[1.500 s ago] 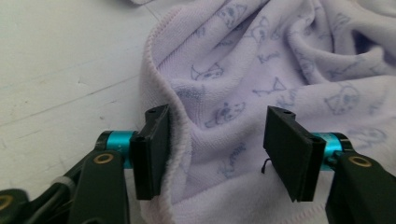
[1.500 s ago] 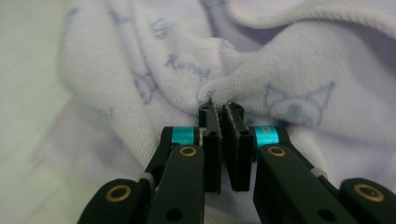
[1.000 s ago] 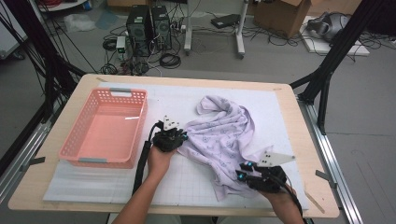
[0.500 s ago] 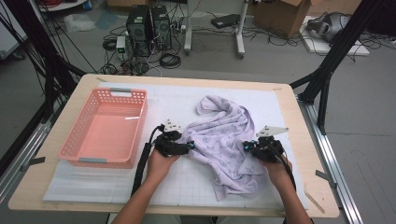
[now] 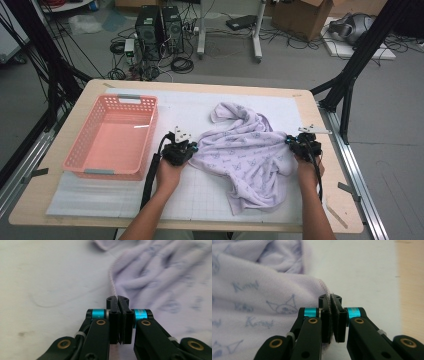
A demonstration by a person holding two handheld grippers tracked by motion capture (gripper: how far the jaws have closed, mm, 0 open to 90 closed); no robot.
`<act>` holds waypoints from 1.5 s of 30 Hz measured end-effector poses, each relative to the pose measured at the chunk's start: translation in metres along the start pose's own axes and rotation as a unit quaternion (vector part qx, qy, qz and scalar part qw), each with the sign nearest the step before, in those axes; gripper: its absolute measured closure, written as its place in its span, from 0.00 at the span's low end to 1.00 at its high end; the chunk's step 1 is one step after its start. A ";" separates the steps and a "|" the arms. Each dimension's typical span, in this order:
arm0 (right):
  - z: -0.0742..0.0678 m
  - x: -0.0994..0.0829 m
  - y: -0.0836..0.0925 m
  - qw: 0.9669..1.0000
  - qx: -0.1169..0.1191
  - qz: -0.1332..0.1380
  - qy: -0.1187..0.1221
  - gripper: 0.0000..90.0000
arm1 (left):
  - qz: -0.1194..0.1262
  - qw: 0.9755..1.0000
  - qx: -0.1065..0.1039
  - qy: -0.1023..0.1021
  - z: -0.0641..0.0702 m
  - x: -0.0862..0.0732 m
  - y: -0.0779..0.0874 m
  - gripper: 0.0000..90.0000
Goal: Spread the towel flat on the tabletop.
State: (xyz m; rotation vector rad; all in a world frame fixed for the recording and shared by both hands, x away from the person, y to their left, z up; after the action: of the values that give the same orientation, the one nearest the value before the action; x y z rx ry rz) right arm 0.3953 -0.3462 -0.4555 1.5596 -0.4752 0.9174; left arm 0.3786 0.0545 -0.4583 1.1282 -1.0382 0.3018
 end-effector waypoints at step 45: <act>-0.027 -0.047 0.079 0.995 0.063 0.064 0.037 0.71 | -0.022 0.989 -0.127 -0.068 0.113 -0.018 0.006 0.92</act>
State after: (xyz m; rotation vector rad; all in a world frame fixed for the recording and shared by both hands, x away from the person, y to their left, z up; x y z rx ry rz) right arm 0.3002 -0.3465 -0.4418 1.6167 -0.4757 1.1181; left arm 0.3054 -0.0334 -0.4640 0.9495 -1.1357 0.0552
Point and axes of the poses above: each handheld gripper's, and its own axes: y roughly backward along the jaws, x roughly out of its top, z roughly to its right, the point moved 3 cm from there along -y, roughly forward along the jaws, and after that the axes turned 3 degrees about -z, right-handed, at the moved point
